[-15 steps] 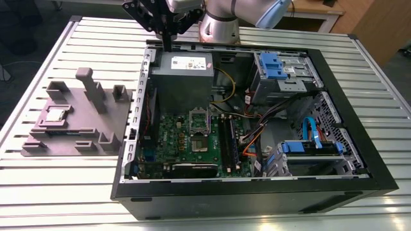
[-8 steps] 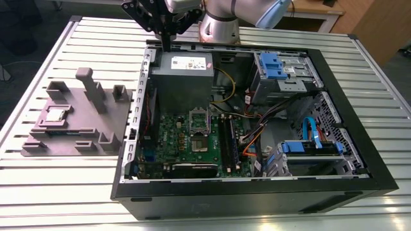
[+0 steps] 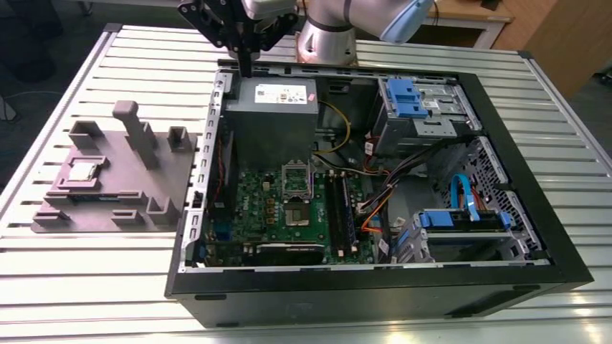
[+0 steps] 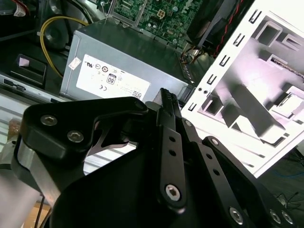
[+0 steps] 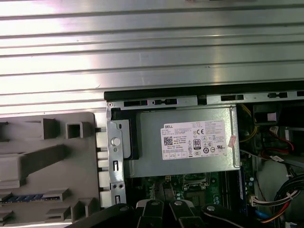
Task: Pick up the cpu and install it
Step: 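Reach for the cpu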
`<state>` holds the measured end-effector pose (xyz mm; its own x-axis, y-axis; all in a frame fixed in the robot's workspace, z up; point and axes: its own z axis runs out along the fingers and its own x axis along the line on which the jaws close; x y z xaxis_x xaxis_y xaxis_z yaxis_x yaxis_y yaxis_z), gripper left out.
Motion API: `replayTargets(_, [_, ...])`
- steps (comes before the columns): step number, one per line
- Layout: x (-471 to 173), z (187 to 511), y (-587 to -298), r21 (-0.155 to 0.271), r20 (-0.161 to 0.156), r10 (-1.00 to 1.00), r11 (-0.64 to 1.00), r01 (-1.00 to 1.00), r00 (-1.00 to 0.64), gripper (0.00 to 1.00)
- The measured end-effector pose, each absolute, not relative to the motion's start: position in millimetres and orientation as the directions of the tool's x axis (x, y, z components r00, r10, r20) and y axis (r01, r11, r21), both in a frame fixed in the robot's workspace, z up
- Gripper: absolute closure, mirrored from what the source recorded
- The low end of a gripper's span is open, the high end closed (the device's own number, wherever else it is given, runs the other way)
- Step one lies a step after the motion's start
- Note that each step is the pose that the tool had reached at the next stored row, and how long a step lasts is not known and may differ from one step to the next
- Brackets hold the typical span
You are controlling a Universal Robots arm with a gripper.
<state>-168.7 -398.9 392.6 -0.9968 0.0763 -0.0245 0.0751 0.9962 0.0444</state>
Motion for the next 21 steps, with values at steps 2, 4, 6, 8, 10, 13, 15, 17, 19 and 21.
replayTargets(2, [-170, 393, -399, 0.044, -0.024, 0.076, 0.996, 0.075, -0.997, 0.9])
replayTargets(4, [-172, 393, -399, 0.044, -0.024, 0.076, 0.996, 0.075, -0.997, 0.9])
replayTargets(6, [-174, 393, -399, 0.044, -0.024, 0.076, 0.996, 0.075, -0.997, 0.9])
replayTargets(8, [-176, 393, -399, 0.044, -0.024, 0.076, 0.996, 0.075, -0.997, 0.9])
replayTargets(10, [-180, 393, -399, 0.044, -0.024, 0.076, 0.996, 0.075, -0.997, 0.9])
replayTargets(13, [-186, 392, -399, 0.044, -0.024, 0.076, 0.996, 0.075, -0.997, 0.9])
replayTargets(15, [-191, 392, -399, 0.044, -0.024, 0.076, 0.996, 0.075, -0.997, 0.9])
replayTargets(17, [-197, 392, -399, 0.044, -0.024, 0.076, 0.996, 0.075, -0.997, 0.9])
replayTargets(19, [-202, 392, -399, 0.044, -0.024, 0.076, 0.996, 0.075, -0.997, 0.9])
replayTargets(21, [-207, 392, -399, 0.044, -0.024, 0.076, 0.996, 0.075, -0.997, 0.9])
